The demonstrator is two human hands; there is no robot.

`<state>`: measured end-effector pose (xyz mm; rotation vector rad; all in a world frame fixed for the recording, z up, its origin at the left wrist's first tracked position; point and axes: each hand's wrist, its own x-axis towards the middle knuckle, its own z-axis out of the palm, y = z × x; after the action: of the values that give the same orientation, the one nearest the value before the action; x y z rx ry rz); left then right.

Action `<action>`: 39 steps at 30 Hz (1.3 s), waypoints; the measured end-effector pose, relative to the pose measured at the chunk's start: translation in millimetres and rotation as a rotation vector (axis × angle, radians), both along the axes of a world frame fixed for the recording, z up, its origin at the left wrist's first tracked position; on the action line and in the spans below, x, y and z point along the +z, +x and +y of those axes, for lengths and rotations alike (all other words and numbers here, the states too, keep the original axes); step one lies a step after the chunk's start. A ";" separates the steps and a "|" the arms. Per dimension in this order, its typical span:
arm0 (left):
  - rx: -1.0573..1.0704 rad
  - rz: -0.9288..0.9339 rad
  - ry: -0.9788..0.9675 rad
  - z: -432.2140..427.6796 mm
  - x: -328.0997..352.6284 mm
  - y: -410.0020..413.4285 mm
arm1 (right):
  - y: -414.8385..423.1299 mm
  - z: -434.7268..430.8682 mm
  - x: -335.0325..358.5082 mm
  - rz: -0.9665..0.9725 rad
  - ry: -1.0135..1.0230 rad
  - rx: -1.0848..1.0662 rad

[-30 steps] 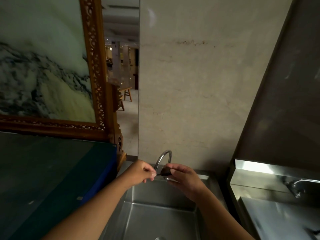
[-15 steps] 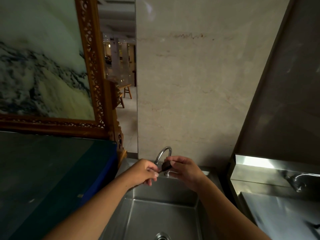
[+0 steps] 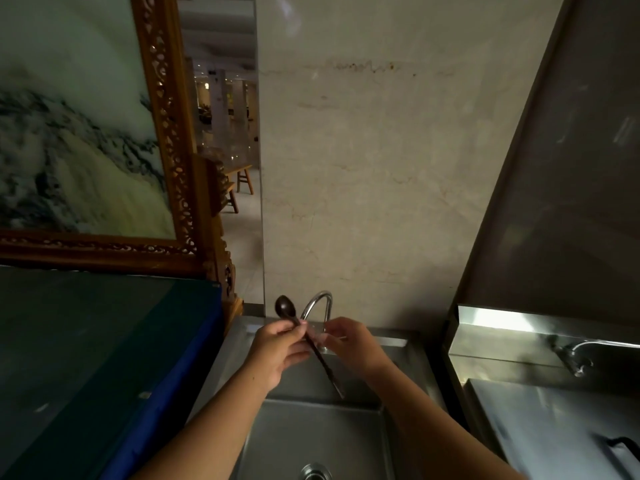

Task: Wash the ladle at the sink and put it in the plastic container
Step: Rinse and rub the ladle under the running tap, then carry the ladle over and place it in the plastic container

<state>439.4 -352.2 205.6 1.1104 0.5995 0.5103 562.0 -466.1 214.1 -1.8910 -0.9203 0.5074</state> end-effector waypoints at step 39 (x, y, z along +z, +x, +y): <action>1.090 -0.298 -0.432 -48.4 -49.4 -262.8 | -208.5 83.6 -28.1 -0.758 0.085 0.940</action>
<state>176.6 -400.6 156.2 0.2019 0.9722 1.3743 353.5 -382.5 186.0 -1.4699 -2.3173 0.2465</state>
